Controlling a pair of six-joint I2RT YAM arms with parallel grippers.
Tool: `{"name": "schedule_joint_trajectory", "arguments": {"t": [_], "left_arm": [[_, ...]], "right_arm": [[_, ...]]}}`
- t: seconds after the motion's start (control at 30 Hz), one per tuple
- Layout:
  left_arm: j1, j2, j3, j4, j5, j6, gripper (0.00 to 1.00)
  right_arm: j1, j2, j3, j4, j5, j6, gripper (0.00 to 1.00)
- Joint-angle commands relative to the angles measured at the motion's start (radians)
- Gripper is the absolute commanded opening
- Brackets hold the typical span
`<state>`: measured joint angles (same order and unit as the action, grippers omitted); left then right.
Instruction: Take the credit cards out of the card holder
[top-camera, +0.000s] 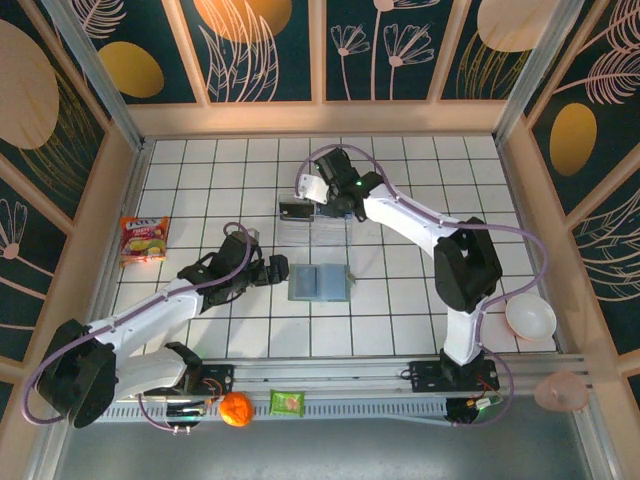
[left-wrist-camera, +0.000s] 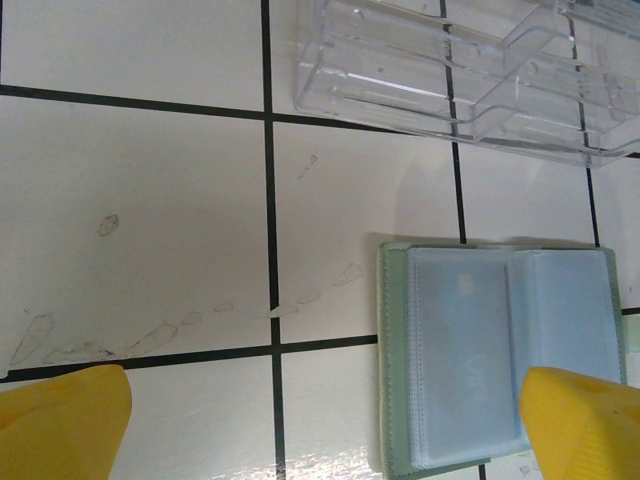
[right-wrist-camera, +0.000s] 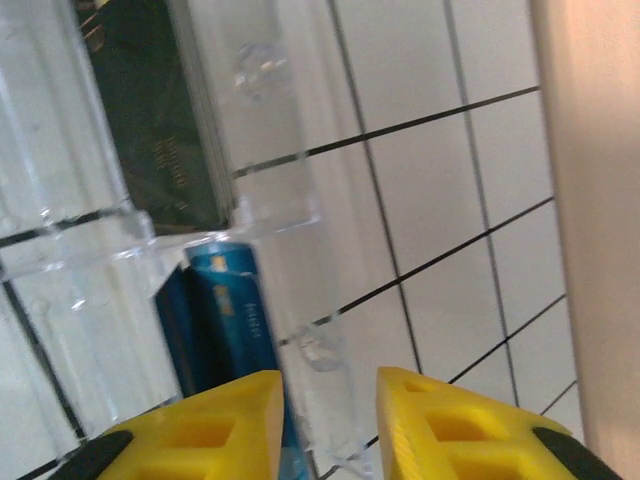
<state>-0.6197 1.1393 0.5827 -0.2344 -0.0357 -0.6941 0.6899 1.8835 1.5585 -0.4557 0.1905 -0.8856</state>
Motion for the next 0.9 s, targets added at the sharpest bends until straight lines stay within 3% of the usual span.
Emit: {"name": "schedule_joint_trajectory", "arguments": {"t": [0.0,0.2,0.33,0.47,0.57,0.73,0.87], "left_arm": [[0.006,-0.033,-0.011,0.023,-0.007,-0.027,0.99],[0.007,-0.062,-0.024,0.068,-0.039,-0.028,0.99],[0.006,-0.072,-0.037,0.115,-0.056,-0.029,0.99],[0.008,-0.084,-0.065,0.155,-0.071,-0.025,0.99],[0.006,-0.088,-0.078,0.168,-0.09,-0.01,0.99],[0.007,-0.097,-0.105,0.203,-0.078,0.001,0.99],[0.006,-0.104,-0.133,0.234,-0.064,0.001,0.99]], "right_arm": [[-0.015,-0.069,-0.002,0.167,0.021,0.071,0.32],[-0.026,-0.142,-0.004,0.276,-0.11,0.433,0.33],[-0.03,-0.222,-0.113,0.358,-0.106,0.779,0.33],[-0.041,-0.286,-0.244,0.321,-0.156,1.042,0.33],[-0.041,-0.332,-0.361,0.285,-0.205,1.154,0.32],[-0.037,-0.394,-0.511,0.213,-0.282,1.235,0.15],[-0.009,-0.376,-0.557,0.2,-0.28,1.26,0.09]]}}
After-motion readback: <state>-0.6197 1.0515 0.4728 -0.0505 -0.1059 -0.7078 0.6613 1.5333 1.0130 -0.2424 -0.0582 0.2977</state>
